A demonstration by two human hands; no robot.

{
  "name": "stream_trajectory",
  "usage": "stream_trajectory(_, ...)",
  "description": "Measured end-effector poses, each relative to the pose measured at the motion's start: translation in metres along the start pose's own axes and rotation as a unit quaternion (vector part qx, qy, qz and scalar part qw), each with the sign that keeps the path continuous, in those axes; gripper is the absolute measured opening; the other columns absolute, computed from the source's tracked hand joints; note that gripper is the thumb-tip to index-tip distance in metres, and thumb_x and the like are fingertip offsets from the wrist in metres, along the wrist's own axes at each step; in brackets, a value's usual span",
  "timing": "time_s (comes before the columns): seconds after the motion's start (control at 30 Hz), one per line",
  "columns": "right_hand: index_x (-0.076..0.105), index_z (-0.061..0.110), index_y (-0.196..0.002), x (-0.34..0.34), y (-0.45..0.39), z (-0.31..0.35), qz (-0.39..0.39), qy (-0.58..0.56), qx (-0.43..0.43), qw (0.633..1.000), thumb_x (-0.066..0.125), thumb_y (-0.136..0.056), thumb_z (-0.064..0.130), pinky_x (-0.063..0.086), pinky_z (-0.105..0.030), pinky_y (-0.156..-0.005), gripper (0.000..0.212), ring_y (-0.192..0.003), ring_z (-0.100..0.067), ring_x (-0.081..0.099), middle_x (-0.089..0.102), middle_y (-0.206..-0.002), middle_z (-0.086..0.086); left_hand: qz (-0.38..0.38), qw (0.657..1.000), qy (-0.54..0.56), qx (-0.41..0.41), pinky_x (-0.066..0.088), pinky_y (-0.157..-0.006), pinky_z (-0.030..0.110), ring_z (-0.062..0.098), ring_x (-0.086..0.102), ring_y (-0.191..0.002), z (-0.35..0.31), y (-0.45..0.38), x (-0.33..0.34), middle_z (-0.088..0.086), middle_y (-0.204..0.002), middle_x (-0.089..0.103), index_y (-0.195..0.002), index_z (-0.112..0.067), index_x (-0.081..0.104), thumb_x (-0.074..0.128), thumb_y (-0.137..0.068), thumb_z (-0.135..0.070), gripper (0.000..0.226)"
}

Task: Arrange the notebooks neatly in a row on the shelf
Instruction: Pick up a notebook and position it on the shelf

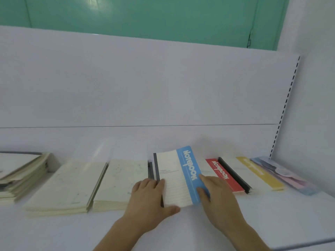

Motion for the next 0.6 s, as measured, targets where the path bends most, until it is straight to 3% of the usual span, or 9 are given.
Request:
stream_trajectory(0.2,0.043,0.020,-0.143,0.032,-0.027,-0.019,0.066,0.046,-0.015,0.997,0.041,-0.101,0.039,0.023,-0.021,-0.110,0.047,-0.132,-0.011,0.036,0.049,-0.141,0.006,0.019,0.996,-0.075,0.034,0.021,-0.116,0.039,0.018,0.038,-0.128,0.023,-0.031,0.023,-0.007,-0.128,0.052,-0.139,-0.026,0.043,0.028,-0.074,-0.089,0.092)
stream_trajectory(0.33,0.037,0.025,-0.146,0.042,-0.037,-0.031,0.098,0.076,-0.030,0.992,0.030,-0.102,0.047,0.015,-0.019,-0.112,0.050,-0.141,-0.009,0.022,0.044,-0.144,0.012,0.023,0.991,-0.128,0.033,0.006,-0.119,0.051,0.025,0.027,-0.139,0.023,-0.037,0.027,0.000,-0.136,0.048,-0.139,-0.027,0.045,0.018,-0.075,-0.087,0.091)
stream_trajectory(0.43,0.043,0.024,-0.143,0.048,-0.043,-0.038,0.108,0.110,-0.073,0.985,0.007,-0.091,0.060,0.012,-0.019,-0.113,0.074,-0.143,-0.012,0.023,0.050,-0.141,0.012,0.037,0.986,-0.157,0.028,-0.002,-0.119,0.057,0.030,0.022,-0.142,0.022,-0.038,0.024,0.006,-0.138,0.049,-0.134,-0.026,0.050,0.019,-0.078,-0.086,0.088)
stream_trajectory(0.5,0.040,0.025,-0.145,0.050,-0.046,-0.042,0.144,0.115,-0.087,0.979,-0.006,-0.082,0.073,0.008,-0.022,-0.115,0.092,-0.146,-0.012,0.017,0.043,-0.146,0.014,0.051,0.984,-0.172,0.020,-0.002,-0.119,0.057,0.031,0.018,-0.146,0.022,-0.042,0.022,0.009,-0.142,0.048,-0.133,-0.026,0.051,0.020,-0.077,-0.088,0.089)
stream_trajectory(0.6,0.031,0.026,-0.149,0.045,-0.050,-0.044,0.192,0.121,-0.107,0.968,-0.008,-0.068,0.080,0.005,-0.025,-0.118,0.105,-0.147,-0.009,0.008,0.031,-0.153,0.014,0.074,0.984,-0.159,0.025,0.004,-0.121,0.051,0.028,0.023,-0.145,0.025,-0.047,0.021,0.006,-0.137,0.053,-0.127,-0.024,0.053,0.027,-0.075,-0.090,0.088)
Point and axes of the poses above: each hand's wrist, its own y-axis away from the middle knuckle, its own x-axis out of the palm, z = x × y, the point moved 1 cm from there along -y, towards the middle knuckle
